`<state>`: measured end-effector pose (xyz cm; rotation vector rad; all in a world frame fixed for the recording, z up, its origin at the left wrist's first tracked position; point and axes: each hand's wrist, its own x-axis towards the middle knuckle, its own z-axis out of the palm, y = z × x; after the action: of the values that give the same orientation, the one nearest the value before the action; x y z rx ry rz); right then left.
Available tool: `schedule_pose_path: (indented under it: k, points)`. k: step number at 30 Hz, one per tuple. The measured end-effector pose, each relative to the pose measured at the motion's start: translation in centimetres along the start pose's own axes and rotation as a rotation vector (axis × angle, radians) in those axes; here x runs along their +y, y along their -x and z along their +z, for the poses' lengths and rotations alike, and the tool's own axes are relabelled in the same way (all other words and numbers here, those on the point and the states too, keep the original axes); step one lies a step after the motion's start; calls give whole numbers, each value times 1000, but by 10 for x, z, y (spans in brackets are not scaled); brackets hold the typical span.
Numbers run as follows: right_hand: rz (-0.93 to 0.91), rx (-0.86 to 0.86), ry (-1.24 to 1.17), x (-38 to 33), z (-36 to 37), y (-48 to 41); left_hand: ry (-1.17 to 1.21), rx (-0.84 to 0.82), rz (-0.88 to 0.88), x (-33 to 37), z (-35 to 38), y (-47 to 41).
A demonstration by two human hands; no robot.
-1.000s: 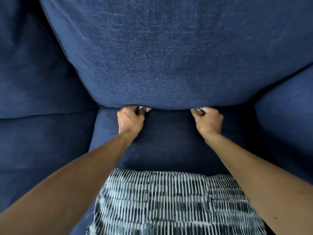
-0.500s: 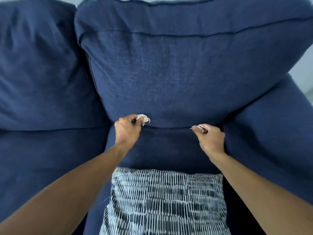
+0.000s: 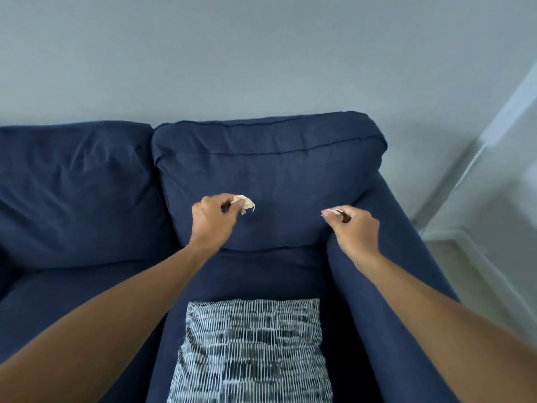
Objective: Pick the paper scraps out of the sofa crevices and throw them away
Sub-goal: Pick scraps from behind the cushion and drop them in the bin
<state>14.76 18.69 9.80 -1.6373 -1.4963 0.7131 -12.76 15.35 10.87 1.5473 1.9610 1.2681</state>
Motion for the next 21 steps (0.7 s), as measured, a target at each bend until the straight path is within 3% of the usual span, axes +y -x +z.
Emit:
schedule_pose_path:
  k: [9,21]
  points:
    - [-26,175,71,-22,-122,37,28,-77,217,108,12,25]
    - [185,444,272,24,-288,152,149,-400,452,230,78,122]
